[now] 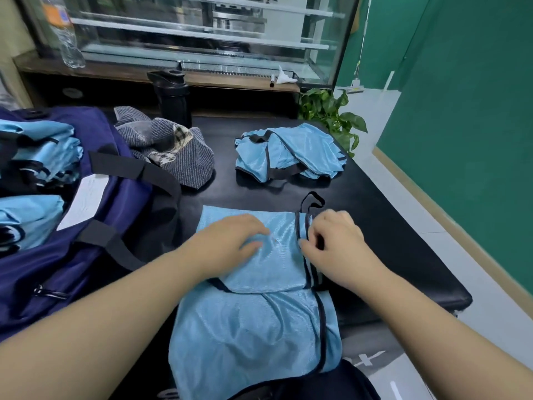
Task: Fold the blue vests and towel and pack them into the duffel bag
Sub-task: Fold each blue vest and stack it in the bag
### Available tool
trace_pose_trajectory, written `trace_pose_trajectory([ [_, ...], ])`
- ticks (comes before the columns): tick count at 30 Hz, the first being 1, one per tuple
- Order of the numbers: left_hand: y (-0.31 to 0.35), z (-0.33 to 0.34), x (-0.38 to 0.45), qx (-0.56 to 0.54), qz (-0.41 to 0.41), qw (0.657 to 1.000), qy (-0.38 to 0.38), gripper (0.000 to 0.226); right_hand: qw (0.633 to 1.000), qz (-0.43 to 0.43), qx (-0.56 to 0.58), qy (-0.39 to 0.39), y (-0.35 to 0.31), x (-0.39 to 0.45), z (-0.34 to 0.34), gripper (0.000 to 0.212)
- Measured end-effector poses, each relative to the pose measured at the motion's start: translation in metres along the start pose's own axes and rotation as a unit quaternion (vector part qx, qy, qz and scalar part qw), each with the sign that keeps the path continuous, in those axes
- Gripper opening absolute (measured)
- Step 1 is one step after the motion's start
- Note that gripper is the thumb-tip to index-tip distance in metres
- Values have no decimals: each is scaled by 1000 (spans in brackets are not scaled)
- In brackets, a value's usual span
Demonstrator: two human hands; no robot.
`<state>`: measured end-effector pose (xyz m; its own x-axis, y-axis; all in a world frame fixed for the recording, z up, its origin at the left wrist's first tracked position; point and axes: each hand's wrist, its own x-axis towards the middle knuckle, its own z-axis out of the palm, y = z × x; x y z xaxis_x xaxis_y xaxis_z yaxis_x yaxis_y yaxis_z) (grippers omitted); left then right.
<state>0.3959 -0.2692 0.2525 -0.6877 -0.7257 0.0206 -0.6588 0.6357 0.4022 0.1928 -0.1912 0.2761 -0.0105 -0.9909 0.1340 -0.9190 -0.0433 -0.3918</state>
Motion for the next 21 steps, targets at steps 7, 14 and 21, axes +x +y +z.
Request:
trace_pose_trajectory([
  [7, -59, -22, 48, 112, -161, 980, -44, 43, 977, -24, -137, -163, -7, 81, 0, 44],
  [14, -72, -31, 65, 111, -155, 972, -139, 17, 906, 10, -249, -343, 6, 121, -16, 45],
  [21, -70, -38, 72, 166, -156, 957, -178, 11, 890, 45, -277, -359, 1, 130, -11, 35],
])
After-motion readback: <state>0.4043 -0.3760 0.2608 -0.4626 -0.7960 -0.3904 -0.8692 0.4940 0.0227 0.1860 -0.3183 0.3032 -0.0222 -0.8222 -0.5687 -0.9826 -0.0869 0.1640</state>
